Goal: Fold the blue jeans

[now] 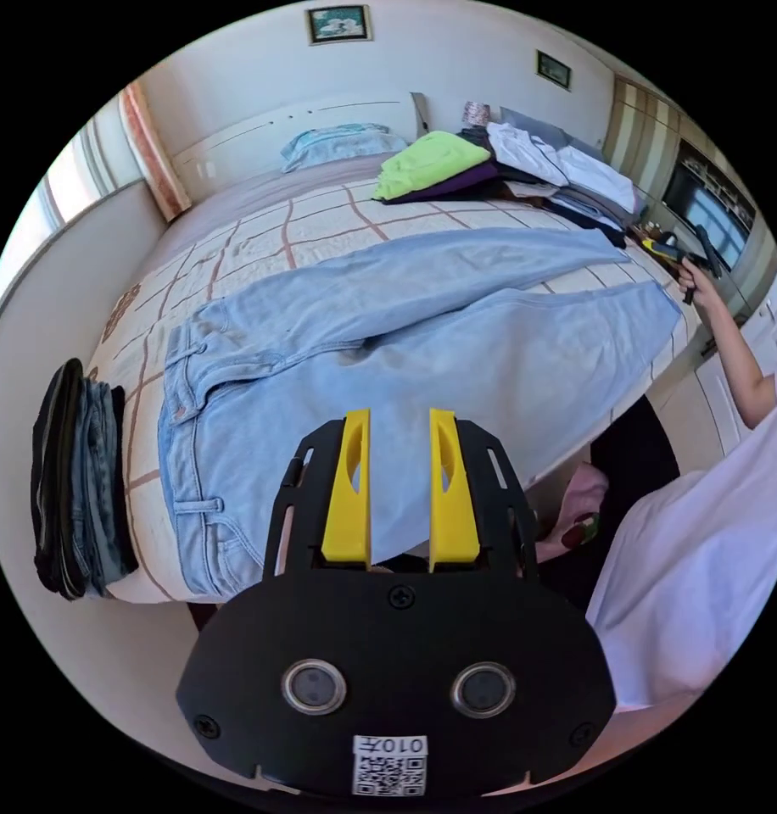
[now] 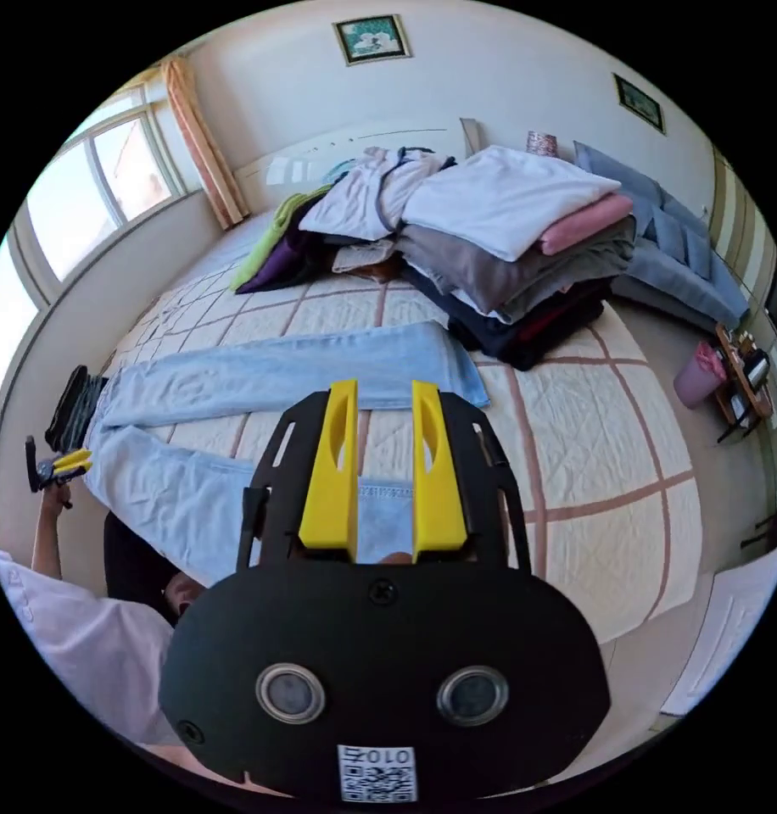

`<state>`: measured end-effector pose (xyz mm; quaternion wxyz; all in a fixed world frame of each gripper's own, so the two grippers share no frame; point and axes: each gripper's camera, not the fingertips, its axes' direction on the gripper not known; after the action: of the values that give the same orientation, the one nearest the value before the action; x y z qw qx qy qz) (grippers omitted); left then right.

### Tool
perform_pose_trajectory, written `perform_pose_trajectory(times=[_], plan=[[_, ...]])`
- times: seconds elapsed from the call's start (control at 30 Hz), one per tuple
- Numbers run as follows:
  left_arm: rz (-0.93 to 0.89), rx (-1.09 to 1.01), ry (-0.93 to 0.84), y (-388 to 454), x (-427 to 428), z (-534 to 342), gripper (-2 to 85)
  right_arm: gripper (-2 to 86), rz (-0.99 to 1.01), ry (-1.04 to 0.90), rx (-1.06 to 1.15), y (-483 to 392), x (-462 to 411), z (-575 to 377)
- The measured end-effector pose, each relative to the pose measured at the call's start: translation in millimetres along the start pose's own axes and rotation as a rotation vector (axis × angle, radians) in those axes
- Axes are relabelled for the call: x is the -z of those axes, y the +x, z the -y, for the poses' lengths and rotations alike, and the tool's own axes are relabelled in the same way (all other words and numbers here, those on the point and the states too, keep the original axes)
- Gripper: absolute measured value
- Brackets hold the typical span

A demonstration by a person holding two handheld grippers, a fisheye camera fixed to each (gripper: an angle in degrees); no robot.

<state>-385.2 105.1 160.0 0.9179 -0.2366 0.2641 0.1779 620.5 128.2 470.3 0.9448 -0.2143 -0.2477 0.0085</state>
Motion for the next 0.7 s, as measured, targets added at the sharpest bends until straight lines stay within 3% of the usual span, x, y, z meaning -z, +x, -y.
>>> perform_pose_trajectory(times=[0.1,0.17,0.27,0.37,0.43,0.7], plan=[[-0.019,-0.111,0.017,35,-5,6,11.2,10.8,0.087,-0.05,0.22,-72,-15,-40],[-0.02,-0.164,0.021,55,-15,8,11.5,10.7,0.05,-0.067,0.237,-102,-27,-61],[0.016,-0.181,-0.014,64,-32,14,12.0,10.9,0.0,-0.062,0.171,-129,-40,-78],[-0.076,-0.146,0.0,60,-46,26,12.9,11.2,-0.092,-0.062,0.12,-142,-47,-78],[-0.115,-0.124,-0.019,58,-56,32,13.4,11.4,-0.164,-0.162,0.108,-141,-59,-75],[-0.129,-0.055,0.05,50,-54,41,13.1,10.8,-0.04,-0.127,0.034,-129,-62,-79]])
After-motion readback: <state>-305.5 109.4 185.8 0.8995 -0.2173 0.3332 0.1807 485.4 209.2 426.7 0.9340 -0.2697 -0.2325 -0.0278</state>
